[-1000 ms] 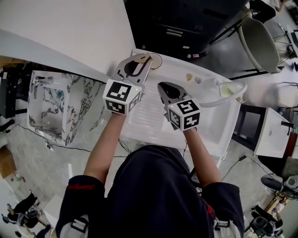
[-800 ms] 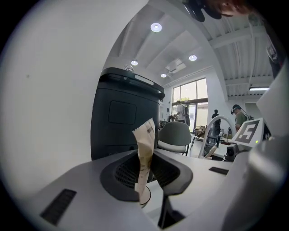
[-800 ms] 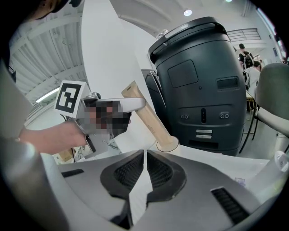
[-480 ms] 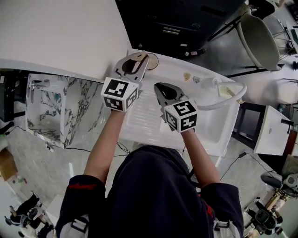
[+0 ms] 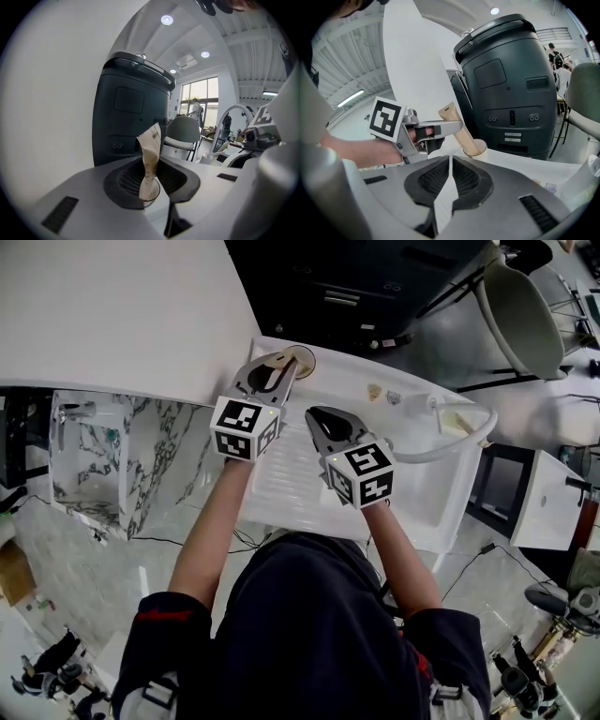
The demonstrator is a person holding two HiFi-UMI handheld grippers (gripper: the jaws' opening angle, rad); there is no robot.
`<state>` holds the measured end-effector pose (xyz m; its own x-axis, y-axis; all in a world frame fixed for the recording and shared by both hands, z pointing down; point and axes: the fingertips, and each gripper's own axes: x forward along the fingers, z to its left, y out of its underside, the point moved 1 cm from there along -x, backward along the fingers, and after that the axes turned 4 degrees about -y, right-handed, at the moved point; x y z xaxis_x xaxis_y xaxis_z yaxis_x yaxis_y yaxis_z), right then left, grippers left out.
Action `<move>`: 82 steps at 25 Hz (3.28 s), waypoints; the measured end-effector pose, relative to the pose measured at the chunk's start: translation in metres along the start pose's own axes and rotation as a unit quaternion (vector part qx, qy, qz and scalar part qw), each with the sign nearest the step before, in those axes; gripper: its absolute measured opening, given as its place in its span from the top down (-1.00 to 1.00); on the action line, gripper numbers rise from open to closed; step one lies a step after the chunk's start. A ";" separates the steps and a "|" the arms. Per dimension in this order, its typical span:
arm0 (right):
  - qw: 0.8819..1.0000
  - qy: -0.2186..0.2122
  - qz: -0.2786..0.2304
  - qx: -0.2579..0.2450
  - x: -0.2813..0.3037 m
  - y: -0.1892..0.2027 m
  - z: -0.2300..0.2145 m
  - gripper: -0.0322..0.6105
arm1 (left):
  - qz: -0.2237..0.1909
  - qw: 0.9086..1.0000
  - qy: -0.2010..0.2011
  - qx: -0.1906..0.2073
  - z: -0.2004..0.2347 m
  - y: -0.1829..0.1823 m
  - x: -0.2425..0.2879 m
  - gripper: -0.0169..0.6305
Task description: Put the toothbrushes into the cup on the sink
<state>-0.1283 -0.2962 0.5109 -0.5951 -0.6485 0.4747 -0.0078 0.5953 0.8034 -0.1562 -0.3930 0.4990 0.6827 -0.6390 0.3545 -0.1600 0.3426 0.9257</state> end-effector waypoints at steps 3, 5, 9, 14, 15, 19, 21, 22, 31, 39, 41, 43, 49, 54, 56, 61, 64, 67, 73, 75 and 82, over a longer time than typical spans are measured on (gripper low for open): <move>1.000 0.000 0.000 0.001 0.000 0.000 0.000 0.76 | 0.008 1.000 0.000 0.001 0.000 0.007 0.003 0.71; 1.000 0.000 0.000 0.002 -0.001 0.000 0.000 0.76 | 0.012 1.000 0.001 0.004 0.000 0.010 0.003 0.71; 1.000 0.001 -0.001 0.003 -0.002 0.001 -0.001 0.76 | 0.021 1.000 0.002 0.007 -0.002 0.016 0.004 0.71; 1.000 0.001 -0.003 0.004 -0.003 0.000 -0.002 0.76 | 0.029 1.000 0.006 0.004 -0.005 0.023 0.005 0.69; 1.000 0.001 -0.003 0.004 -0.003 0.000 -0.002 0.76 | 0.029 1.000 0.005 0.003 -0.005 0.023 0.004 0.67; 1.000 0.000 -0.005 0.006 -0.003 -0.001 -0.001 0.76 | 0.031 1.000 0.004 0.001 -0.004 0.024 0.003 0.58; 1.000 0.000 -0.006 0.007 -0.003 -0.002 -0.001 0.76 | 0.032 0.999 0.005 0.000 -0.004 0.024 0.003 0.54; 1.000 0.000 -0.006 0.007 -0.003 -0.003 -0.001 0.76 | 0.032 0.999 0.006 0.000 -0.004 0.023 0.002 0.52; 1.000 0.002 -0.018 0.006 -0.010 -0.007 -0.001 0.76 | 0.025 1.000 0.003 0.005 -0.011 0.017 -0.008 0.42; 1.000 0.007 -0.028 -0.004 -0.020 -0.009 0.007 0.76 | 0.007 1.000 0.000 -0.003 -0.024 0.011 -0.039 0.42; 0.999 0.010 -0.032 -0.008 -0.023 -0.011 0.011 0.76 | -0.001 1.000 -0.002 -0.004 -0.027 0.008 -0.051 0.42; 0.999 0.013 -0.036 -0.011 -0.026 -0.013 0.017 0.76 | -0.009 1.000 -0.002 -0.005 -0.030 0.005 -0.062 0.42; 0.998 0.025 -0.052 -0.023 -0.040 -0.016 0.034 0.76 | -0.031 1.000 0.005 0.002 -0.043 -0.004 -0.098 0.66; 0.997 0.031 -0.063 -0.033 -0.053 -0.018 0.049 0.76 | -0.039 0.999 0.008 0.011 -0.057 -0.006 -0.124 0.78; 0.997 0.032 -0.067 -0.036 -0.057 -0.019 0.055 0.76 | -0.041 0.999 0.009 0.015 -0.061 -0.005 -0.133 0.82; 0.995 0.038 -0.076 -0.043 -0.064 -0.018 0.068 0.76 | -0.048 0.999 0.011 0.020 -0.069 -0.004 -0.154 0.87; 0.995 0.042 -0.082 -0.048 -0.071 -0.018 0.075 0.76 | -0.054 0.998 0.013 0.024 -0.074 -0.004 -0.168 0.89; 0.994 0.047 -0.088 -0.053 -0.078 -0.018 0.084 0.76 | -0.057 0.998 0.014 0.024 -0.079 -0.001 -0.183 0.89; 0.991 0.055 -0.100 -0.065 -0.092 -0.017 0.106 0.76 | -0.063 0.998 0.018 0.021 -0.088 0.004 -0.211 0.89; 0.991 0.059 -0.104 -0.067 -0.097 -0.016 0.111 0.76 | -0.066 0.997 0.020 0.021 -0.091 0.004 -0.218 0.89; 0.989 0.067 -0.111 -0.075 -0.108 -0.009 0.133 0.76 | -0.073 0.997 0.026 0.022 -0.097 0.009 -0.244 0.89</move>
<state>-0.1711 -0.1683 0.4043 -0.4809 -0.8177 0.3164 -0.0016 0.3617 0.9323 -0.2548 -0.1672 0.4079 0.7371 -0.6425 0.2097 -0.0875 0.2169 0.9723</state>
